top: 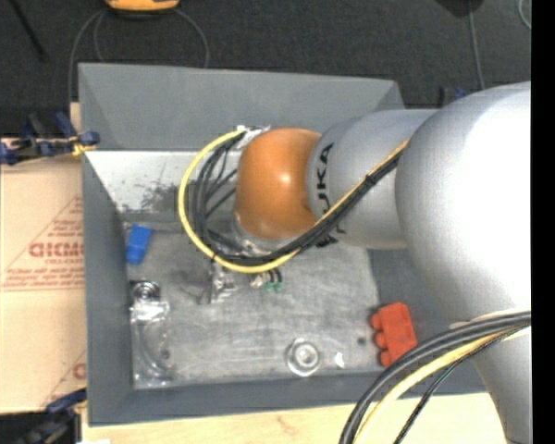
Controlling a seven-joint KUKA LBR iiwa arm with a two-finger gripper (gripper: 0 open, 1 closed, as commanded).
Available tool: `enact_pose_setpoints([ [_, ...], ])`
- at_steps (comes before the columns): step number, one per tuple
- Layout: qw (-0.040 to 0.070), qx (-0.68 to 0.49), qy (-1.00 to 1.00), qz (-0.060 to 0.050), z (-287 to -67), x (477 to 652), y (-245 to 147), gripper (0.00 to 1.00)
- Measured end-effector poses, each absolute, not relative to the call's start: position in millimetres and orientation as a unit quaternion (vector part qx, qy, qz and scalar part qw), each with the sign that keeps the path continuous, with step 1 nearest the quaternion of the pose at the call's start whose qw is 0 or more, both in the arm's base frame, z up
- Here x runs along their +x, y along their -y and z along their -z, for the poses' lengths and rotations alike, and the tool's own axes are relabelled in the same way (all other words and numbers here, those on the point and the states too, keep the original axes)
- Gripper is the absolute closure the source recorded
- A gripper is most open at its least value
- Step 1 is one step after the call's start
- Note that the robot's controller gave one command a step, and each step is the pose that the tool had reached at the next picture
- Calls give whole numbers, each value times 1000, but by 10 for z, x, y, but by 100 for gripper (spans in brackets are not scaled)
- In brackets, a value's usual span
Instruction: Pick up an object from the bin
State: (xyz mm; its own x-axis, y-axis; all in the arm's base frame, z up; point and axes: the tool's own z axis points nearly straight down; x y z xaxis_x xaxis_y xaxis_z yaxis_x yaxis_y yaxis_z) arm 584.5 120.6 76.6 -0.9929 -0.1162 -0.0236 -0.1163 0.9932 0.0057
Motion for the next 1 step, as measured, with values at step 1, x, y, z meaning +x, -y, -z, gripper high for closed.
enact_pose_setpoints([
  [1,6,-74,-997,0,-2122,5995,-1249,100],
])
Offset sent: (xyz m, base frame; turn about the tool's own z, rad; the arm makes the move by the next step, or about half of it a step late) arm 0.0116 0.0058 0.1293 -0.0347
